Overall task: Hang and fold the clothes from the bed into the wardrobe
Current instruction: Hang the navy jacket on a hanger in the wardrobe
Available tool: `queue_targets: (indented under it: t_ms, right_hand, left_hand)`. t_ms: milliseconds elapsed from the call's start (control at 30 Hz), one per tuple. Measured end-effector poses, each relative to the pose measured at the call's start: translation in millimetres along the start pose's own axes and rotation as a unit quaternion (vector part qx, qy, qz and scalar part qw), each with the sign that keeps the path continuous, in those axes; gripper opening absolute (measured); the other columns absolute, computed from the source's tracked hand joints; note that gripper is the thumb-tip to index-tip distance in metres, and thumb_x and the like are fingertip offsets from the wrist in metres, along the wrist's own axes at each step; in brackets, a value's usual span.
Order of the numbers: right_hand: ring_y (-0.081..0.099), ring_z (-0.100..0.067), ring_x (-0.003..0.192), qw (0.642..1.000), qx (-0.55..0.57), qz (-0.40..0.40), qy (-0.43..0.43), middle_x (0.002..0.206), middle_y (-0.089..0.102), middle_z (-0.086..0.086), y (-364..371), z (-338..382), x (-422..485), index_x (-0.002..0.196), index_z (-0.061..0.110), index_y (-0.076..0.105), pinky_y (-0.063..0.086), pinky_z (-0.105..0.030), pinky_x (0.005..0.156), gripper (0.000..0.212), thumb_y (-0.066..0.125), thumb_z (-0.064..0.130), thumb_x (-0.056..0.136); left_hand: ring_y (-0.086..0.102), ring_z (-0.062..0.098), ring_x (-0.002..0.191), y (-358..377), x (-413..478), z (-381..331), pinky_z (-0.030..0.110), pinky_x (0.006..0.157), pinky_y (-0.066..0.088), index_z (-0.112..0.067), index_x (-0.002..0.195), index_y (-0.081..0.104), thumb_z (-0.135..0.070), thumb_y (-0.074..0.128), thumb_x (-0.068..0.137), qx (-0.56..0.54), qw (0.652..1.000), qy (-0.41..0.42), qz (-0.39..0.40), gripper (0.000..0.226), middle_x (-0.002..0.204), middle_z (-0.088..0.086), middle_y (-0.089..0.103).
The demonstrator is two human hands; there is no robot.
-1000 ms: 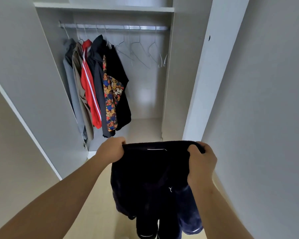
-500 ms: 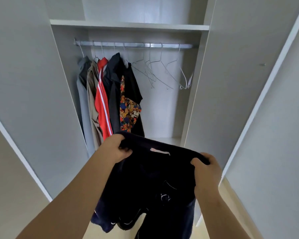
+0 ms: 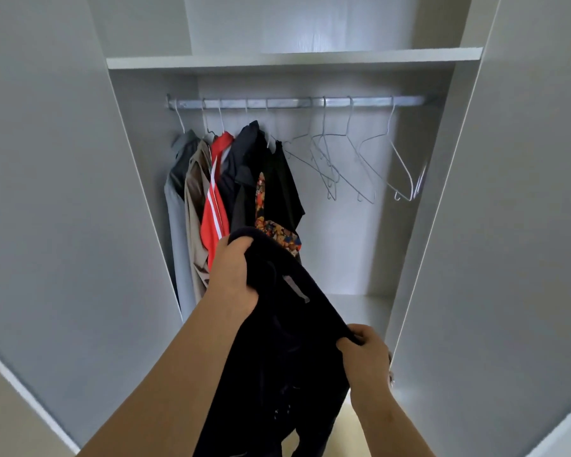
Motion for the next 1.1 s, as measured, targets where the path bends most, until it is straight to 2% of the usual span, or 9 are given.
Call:
queue_targets:
  t_ms: [100,233,400,500,700,767,833,967,1100]
  right_hand:
    - [0.063,-0.019,0.076,0.999,0.001,0.05,-0.003,0.083,0.067,-0.002,18,15,54,0.089,0.016,0.063,0.048,-0.028,0.067,0.023,0.052,-0.002,0.081]
    - [0.062,-0.016,0.072,0.996,-0.016,0.09,-0.016,0.08,0.068,0.0,24,43,121,0.086,0.019,0.063,0.045,-0.024,0.062,0.024,0.05,0.0,0.081]
    - [0.057,-0.007,0.055,0.987,-0.055,0.145,-0.037,0.065,0.066,0.006,34,74,193,0.075,0.018,0.068,0.042,-0.02,0.053,0.027,0.048,0.0,0.078]
    - [0.057,-0.005,0.057,0.978,-0.091,0.185,-0.041,0.066,0.066,0.008,54,85,217,0.072,0.019,0.068,0.042,-0.017,0.054,0.025,0.048,0.005,0.08]
    - [0.058,-0.012,0.068,0.986,-0.063,0.102,-0.113,0.077,0.065,0.006,79,131,283,0.076,0.025,0.062,0.044,-0.017,0.059,0.027,0.048,0.006,0.088]
    - [0.055,-0.007,0.064,0.987,-0.056,0.059,-0.137,0.084,0.064,0.005,85,149,303,0.083,0.024,0.061,0.041,-0.01,0.055,0.021,0.049,0.008,0.09]
    - [0.055,-0.006,0.074,0.985,-0.072,0.01,-0.155,0.102,0.06,0.003,91,165,323,0.099,0.022,0.059,0.039,-0.012,0.062,0.015,0.052,0.013,0.09]
    - [0.05,-0.025,0.114,0.974,-0.14,-0.045,-0.173,0.133,0.044,-0.006,108,185,355,0.13,0.019,0.046,0.037,-0.028,0.088,0.046,0.062,0.02,0.087]
    - [0.049,-0.027,0.118,0.98,-0.124,-0.032,-0.152,0.138,0.039,-0.009,127,188,377,0.138,0.02,0.037,0.041,-0.037,0.097,0.06,0.063,0.009,0.085]
  left_hand:
    - [0.059,0.023,0.079,32,43,-2,0.031,0.06,0.05,-0.019,0.098,0.058,-0.009,0.045,0.091,0.025,0.999,0.03,0.005,0.018,0.094,0.009,0.059]
    - [0.05,0.02,0.06,82,97,-9,0.02,0.043,0.043,-0.012,0.099,0.051,-0.006,0.044,0.092,0.072,0.996,0.051,0.015,0.012,0.075,0.008,0.05]
    - [0.055,0.022,0.069,118,152,-6,0.03,0.054,0.044,-0.018,0.09,0.053,-0.006,0.046,0.09,0.07,0.995,0.06,-0.037,0.014,0.083,0.008,0.055]
    - [0.056,0.025,0.076,124,181,-2,0.034,0.06,0.048,-0.017,0.099,0.053,-0.006,0.047,0.09,0.066,0.996,0.039,-0.05,0.014,0.089,0.01,0.057]
    - [0.057,0.025,0.077,137,245,-5,0.034,0.063,0.048,-0.015,0.097,0.056,-0.005,0.047,0.091,0.043,0.998,0.007,-0.04,0.015,0.089,0.01,0.059]
    - [0.058,0.026,0.079,141,265,-9,0.033,0.061,0.048,-0.017,0.091,0.057,-0.005,0.048,0.09,0.035,0.999,0.006,-0.04,0.015,0.091,0.009,0.06]
    - [0.058,0.027,0.08,144,285,-12,0.033,0.059,0.047,-0.02,0.086,0.057,-0.006,0.049,0.089,0.031,0.999,0.0,-0.042,0.016,0.092,0.009,0.06]
    - [0.059,0.029,0.084,154,322,-16,0.035,0.06,0.049,-0.021,0.088,0.058,-0.008,0.052,0.088,0.021,0.999,-0.023,-0.029,0.014,0.097,0.011,0.061]
    - [0.059,0.032,0.094,162,349,-14,0.038,0.067,0.052,-0.018,0.1,0.061,-0.01,0.055,0.086,0.026,0.999,-0.044,-0.017,0.018,0.104,0.013,0.06]
Point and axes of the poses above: each hand's wrist, its own x-axis towards the middle knuckle, its own y-axis out of the palm, z = x × y, the point moved 4 cm from there along x, towards the middle knuckle
